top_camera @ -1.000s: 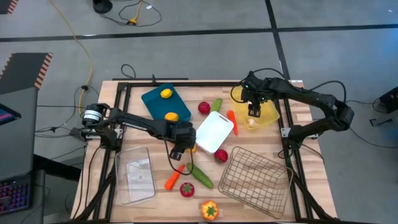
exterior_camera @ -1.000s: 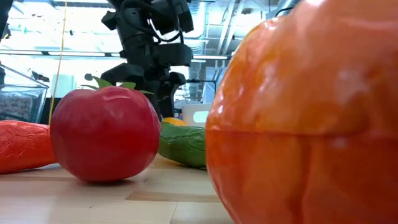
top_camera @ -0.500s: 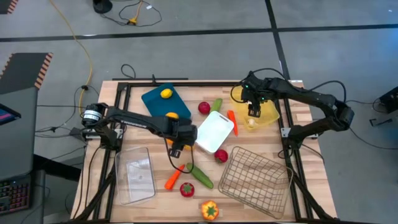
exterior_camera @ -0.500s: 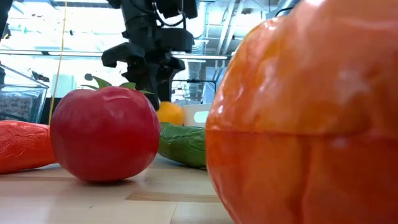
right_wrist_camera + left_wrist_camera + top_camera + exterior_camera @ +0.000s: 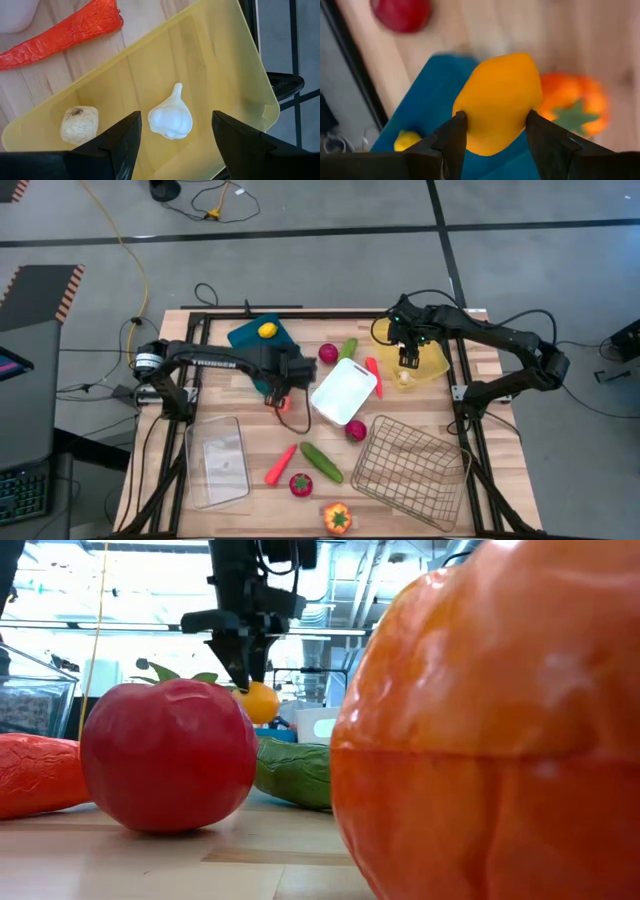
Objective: Sort produce into baskets
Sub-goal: Put the yellow lemon into the blue bin, then put the bottom green cucumber into the transparent bin
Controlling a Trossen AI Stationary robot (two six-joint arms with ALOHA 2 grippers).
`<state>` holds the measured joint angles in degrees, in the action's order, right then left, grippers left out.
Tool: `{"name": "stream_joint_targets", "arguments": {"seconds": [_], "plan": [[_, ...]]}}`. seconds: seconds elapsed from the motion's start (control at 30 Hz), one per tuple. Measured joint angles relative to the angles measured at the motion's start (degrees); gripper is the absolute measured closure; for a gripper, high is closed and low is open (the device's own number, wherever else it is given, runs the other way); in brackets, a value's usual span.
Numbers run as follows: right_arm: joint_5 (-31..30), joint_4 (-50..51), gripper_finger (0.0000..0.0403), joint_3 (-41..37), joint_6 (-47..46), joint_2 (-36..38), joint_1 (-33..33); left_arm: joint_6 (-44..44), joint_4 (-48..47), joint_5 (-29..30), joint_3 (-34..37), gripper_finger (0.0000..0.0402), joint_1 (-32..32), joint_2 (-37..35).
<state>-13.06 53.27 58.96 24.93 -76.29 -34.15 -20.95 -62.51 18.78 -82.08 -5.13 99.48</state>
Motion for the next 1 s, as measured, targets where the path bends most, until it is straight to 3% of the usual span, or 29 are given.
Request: {"name": "stream_joint_targets", "arguments": {"seconds": [0.47, 0.67, 1.0], "plan": [[0.0, 0.0, 0.0132, 0.0, 0.0, 0.0, 0.0, 0.6, 0.3, -0.4, 0.8, 0.0226, -14.5, 0.0], [0.0, 0.0, 0.0132, 0.0, 0.0, 0.0, 0.0, 3.1, 0.6, 0.9, 0.9, 0.0212, -15.4, -0.1], [0.0, 0.0, 0.0132, 0.0, 0.0, 0.0, 0.0, 6.6, 1.8, 3.8, 0.9, 0.0141, -15.4, -0.1]]}}
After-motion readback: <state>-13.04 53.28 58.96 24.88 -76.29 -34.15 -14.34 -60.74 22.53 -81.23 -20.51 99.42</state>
